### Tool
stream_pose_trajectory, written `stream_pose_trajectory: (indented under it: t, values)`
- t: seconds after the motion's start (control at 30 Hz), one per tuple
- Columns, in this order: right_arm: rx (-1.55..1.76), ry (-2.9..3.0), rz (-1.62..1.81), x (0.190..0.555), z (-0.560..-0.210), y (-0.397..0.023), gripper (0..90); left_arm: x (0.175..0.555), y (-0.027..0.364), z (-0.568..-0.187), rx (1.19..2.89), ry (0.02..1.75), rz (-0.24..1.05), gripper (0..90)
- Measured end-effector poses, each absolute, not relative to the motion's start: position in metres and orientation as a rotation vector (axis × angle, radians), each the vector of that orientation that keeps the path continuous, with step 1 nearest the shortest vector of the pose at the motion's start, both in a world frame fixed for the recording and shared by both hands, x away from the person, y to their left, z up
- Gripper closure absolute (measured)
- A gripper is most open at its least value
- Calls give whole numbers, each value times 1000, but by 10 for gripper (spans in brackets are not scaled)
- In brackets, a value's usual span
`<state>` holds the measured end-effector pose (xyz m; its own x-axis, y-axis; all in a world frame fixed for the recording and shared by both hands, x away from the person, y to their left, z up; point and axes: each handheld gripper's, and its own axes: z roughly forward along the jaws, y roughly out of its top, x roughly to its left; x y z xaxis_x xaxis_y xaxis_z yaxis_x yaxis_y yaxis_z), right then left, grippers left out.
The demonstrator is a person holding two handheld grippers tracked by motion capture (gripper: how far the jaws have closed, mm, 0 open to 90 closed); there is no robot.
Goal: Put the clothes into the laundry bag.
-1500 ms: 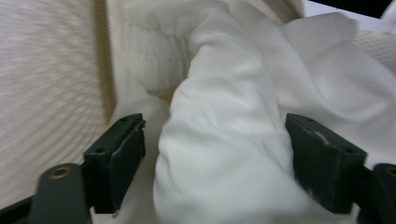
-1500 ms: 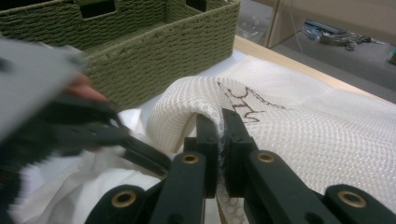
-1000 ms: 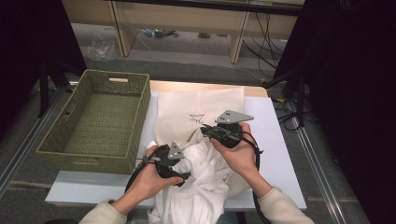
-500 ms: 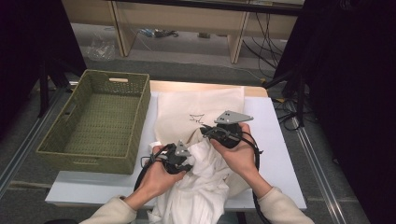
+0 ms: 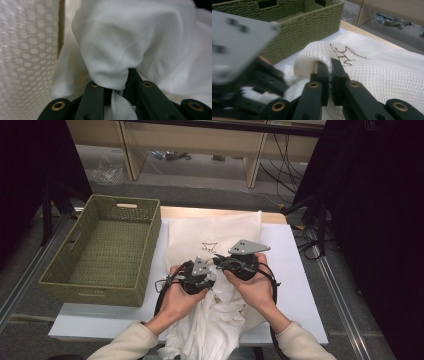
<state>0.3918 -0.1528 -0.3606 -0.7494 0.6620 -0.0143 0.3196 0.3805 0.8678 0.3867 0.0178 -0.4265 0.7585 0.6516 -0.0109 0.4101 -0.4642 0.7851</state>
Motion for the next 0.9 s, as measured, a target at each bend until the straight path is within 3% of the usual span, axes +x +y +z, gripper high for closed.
stream_pose_trajectory:
  t: [0.17,0.37,0.5,0.73,0.9]
  values:
    - [854,2291,1320,393,-362,-153,880,389,20,-431,2116,777,342,698]
    - [873,2286,1325,395,-361,-157,880,366,35,-418,2158,749,379,329]
    - [875,2286,1323,395,-361,-157,879,348,47,-410,2172,730,399,232]
    - [877,2269,1316,395,-360,-157,880,346,49,-435,2234,735,324,284]
    - [868,2280,1333,396,-362,-156,879,356,37,-449,2279,725,297,497]
